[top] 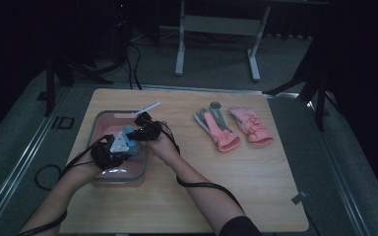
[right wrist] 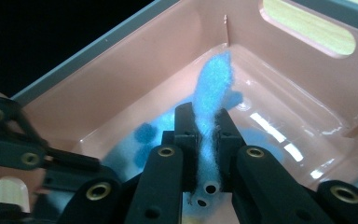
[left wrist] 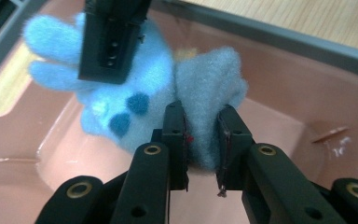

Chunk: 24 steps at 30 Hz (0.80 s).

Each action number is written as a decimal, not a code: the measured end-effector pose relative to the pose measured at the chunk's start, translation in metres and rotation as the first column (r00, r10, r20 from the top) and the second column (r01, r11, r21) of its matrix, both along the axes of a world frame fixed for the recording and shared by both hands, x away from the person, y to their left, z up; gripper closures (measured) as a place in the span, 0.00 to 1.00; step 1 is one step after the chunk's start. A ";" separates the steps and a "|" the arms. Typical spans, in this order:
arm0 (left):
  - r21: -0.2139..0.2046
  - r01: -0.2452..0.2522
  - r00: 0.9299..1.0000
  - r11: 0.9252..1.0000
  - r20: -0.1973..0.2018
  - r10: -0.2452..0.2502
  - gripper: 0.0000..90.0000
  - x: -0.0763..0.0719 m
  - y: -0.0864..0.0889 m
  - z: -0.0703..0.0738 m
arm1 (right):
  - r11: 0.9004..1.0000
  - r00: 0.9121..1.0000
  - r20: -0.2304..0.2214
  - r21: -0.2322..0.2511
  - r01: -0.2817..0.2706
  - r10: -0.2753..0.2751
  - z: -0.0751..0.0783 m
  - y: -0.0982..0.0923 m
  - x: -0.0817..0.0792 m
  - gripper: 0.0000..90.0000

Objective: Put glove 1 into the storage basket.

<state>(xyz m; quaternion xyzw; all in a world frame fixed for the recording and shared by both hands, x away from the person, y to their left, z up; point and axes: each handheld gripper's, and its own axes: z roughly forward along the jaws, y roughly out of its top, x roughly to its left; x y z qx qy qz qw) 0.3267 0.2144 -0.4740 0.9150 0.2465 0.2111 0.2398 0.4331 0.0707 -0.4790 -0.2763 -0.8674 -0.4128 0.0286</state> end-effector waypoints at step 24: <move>-0.143 -0.156 0.980 0.977 -0.145 0.135 0.19 0.019 0.013 -0.007 | 0.989 1.000 0.007 0.150 -0.021 0.020 0.022 -0.054 -0.014 0.25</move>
